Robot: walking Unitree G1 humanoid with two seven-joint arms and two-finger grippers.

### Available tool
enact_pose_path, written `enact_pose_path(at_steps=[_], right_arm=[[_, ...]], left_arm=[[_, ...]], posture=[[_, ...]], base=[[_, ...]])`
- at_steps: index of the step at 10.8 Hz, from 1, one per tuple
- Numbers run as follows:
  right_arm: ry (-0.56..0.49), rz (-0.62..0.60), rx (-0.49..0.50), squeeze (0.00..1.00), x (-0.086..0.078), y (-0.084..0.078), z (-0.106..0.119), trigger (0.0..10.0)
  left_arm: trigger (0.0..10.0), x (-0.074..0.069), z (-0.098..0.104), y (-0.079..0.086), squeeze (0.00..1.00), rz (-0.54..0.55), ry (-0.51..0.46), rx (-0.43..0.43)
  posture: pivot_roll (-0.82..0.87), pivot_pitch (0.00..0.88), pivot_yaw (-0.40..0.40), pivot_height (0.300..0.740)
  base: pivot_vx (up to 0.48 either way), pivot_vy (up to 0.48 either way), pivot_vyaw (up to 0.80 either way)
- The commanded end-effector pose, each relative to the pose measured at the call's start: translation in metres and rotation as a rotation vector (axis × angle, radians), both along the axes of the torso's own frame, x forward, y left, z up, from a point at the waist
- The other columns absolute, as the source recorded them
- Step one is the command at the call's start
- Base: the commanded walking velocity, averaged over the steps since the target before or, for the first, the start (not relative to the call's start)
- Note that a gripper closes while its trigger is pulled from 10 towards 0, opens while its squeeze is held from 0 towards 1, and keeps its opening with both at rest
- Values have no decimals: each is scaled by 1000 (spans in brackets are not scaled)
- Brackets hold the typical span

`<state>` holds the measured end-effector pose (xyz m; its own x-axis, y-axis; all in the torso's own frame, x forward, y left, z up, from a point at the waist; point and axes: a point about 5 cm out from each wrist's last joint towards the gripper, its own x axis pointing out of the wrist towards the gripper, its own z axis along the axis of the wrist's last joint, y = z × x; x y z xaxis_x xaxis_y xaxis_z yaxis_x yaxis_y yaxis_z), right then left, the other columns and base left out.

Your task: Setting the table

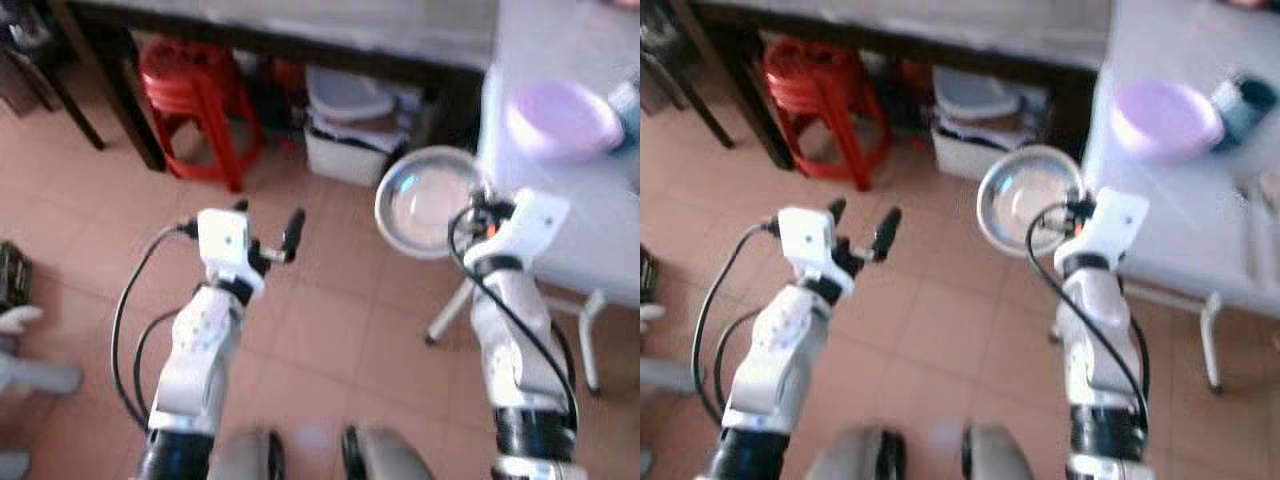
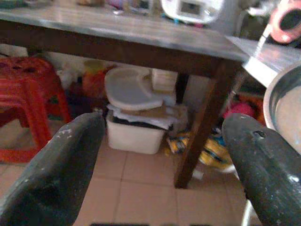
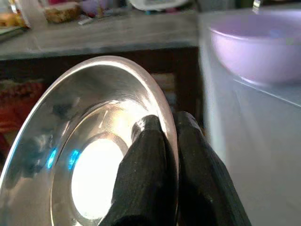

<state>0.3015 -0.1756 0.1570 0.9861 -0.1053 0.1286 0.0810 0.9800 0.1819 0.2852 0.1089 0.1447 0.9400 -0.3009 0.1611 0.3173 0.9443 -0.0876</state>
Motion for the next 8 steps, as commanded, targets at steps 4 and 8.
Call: enact_pose_path(at_steps=[4, 8], right_arm=[[-52, 65, -33, 0, -2, 14, 7, 0], [-73, 73, -57, 0, -3, 15, 10, 0]], left_arm=[[10000, 0, -3, 5, 0, 25, 10, 19], [10000, -1, 0, 2, 0, 15, -18, 50]], posture=[[-47, 192, -3, 740], [-54, 193, -1, 740]], base=[[110, 330, 0], [461, 65, 0]])
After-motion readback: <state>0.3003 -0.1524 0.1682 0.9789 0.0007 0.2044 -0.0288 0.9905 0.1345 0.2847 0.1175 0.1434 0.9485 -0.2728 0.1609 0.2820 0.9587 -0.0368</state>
